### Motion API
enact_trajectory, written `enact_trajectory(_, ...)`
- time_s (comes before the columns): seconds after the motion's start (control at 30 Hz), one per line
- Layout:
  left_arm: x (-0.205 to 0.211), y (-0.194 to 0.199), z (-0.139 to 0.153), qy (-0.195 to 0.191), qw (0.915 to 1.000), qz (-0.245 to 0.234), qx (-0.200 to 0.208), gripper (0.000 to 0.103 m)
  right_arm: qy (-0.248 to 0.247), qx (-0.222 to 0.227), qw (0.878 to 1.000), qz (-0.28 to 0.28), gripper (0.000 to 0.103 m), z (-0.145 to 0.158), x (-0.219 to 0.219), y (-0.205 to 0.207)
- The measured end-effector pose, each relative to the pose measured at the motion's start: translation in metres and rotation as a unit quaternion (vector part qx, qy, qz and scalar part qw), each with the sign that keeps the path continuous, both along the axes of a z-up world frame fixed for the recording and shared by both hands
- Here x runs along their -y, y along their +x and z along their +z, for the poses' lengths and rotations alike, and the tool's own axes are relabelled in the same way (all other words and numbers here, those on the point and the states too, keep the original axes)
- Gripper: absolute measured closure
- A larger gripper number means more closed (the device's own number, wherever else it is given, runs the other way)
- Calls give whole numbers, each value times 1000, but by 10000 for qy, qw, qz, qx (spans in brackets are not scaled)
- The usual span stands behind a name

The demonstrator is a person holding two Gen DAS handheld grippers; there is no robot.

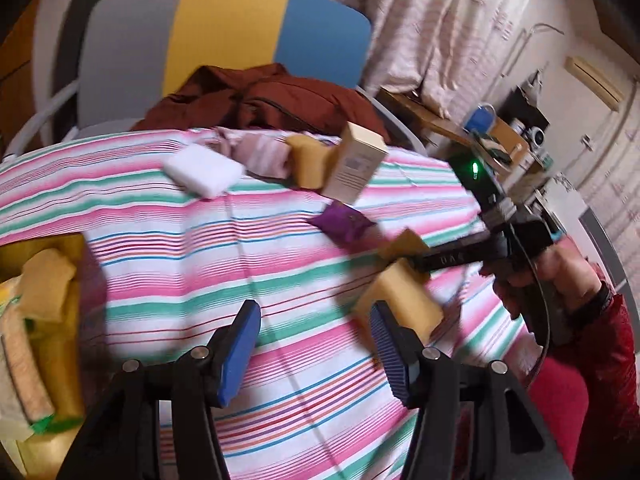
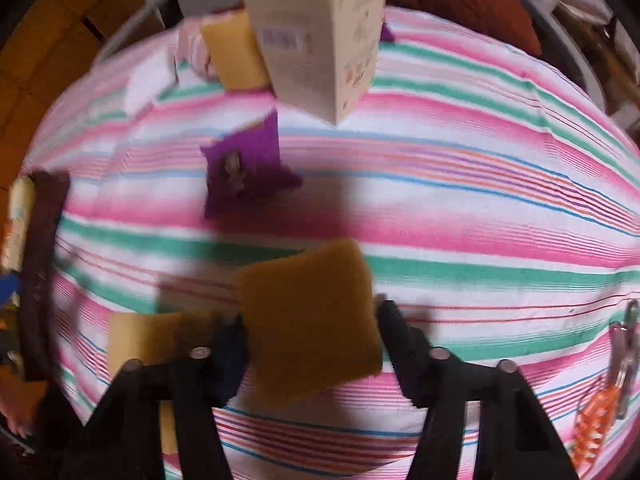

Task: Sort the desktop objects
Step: 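Grasp a yellow sponge with the right gripper, then grasp another yellow sponge with the left gripper while the right holds its sponge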

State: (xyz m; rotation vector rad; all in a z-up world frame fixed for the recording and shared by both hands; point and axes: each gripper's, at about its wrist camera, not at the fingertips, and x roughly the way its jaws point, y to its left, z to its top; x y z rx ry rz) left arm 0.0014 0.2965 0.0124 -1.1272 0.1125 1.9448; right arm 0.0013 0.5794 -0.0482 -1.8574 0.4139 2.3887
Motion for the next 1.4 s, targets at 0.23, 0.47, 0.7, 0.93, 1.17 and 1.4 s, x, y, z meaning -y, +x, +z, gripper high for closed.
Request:
enact_trajectory(0.23,-51,11,-5,-85,9982,-453,389,38,103,-90,9942,-1064,47,4,-48,12)
enact_trajectory(0.47,-110,25,-27,-631,9904,-1013,692,33,-80,15,9915,-1297,47,-4,-62,13)
enact_trajectory(0.7,-96,6,-60,-531,9898,-705,1122,31,82,76,9929,-1180,44,-6,-61,8)
enact_trajectory(0.93,-44,-8,-58,261,9914,-342,1238,52,373,88,9960,-804,11,-12,-44,-1)
enact_trajectory(1.17,-5,-15,-64,222,9928,23,1176,56,581,108,9947,-845,0,-19,-40,-1)
enact_trajectory(1.4,-7,-3,-49,2,9977,183,654,40,602,50,9942,-886,0,-17,-46,-4)
